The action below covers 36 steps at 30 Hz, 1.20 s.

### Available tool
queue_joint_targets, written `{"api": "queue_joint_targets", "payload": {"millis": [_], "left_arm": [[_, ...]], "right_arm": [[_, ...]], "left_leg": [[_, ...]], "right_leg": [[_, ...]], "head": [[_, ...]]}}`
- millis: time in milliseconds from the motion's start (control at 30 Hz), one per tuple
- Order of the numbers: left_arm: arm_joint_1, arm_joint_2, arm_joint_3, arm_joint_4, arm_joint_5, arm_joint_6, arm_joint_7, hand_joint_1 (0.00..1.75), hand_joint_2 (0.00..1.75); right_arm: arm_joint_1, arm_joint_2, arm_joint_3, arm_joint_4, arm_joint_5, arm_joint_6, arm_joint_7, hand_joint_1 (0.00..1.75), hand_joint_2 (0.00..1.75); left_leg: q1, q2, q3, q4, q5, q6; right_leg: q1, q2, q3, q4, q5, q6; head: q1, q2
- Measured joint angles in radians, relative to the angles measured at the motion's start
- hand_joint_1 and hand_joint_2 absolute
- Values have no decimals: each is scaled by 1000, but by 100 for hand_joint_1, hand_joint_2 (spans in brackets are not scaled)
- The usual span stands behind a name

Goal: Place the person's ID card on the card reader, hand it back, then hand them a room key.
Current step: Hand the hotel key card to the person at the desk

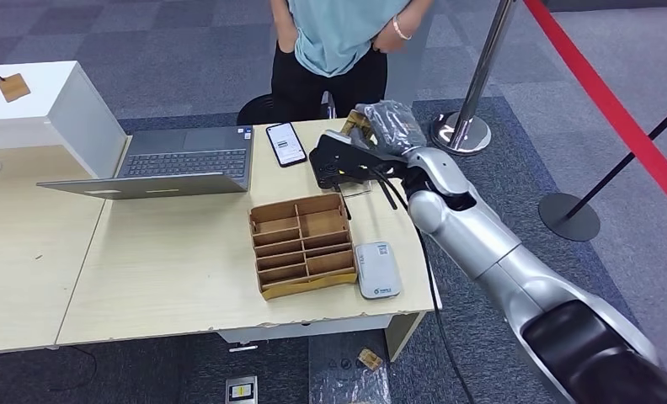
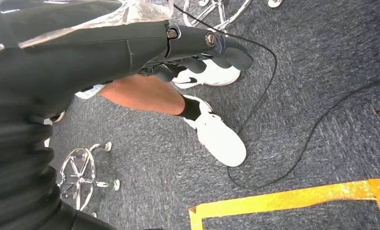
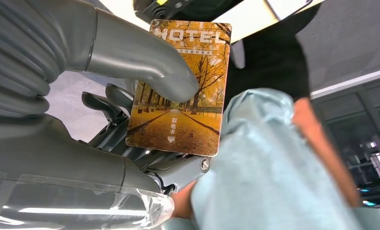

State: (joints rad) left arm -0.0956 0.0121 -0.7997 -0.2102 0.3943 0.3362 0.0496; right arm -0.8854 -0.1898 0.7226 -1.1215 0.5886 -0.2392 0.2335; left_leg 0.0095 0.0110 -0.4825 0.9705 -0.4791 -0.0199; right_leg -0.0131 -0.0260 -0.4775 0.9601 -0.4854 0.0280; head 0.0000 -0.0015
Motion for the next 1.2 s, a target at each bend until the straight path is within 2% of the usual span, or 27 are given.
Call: {"api": "queue_joint_targets", "payload": {"millis": [433, 633, 1200], "left_arm": [[0, 10, -3, 0, 9, 8, -13, 0, 175], [0, 14, -3, 0, 14, 7, 7, 0, 175], [1, 22, -9, 0, 21, 1, 26, 0, 175]], "right_arm": [[-25, 86, 61, 80, 52, -16, -12, 175, 175], [-24, 119, 90, 106, 91, -24, -21, 175, 175], [-18, 142, 125, 165, 113, -52, -25, 175, 175]], "left_leg": [[0, 0, 0, 0, 0, 0], [0, 0, 0, 0, 0, 0], [0, 0, 0, 0, 0, -1]], "right_leg": [[0, 0, 0, 0, 0, 0], [0, 0, 0, 0, 0, 0], [0, 0, 0, 0, 0, 0]], "head": [[0, 0], [0, 0], [0, 0]]}}
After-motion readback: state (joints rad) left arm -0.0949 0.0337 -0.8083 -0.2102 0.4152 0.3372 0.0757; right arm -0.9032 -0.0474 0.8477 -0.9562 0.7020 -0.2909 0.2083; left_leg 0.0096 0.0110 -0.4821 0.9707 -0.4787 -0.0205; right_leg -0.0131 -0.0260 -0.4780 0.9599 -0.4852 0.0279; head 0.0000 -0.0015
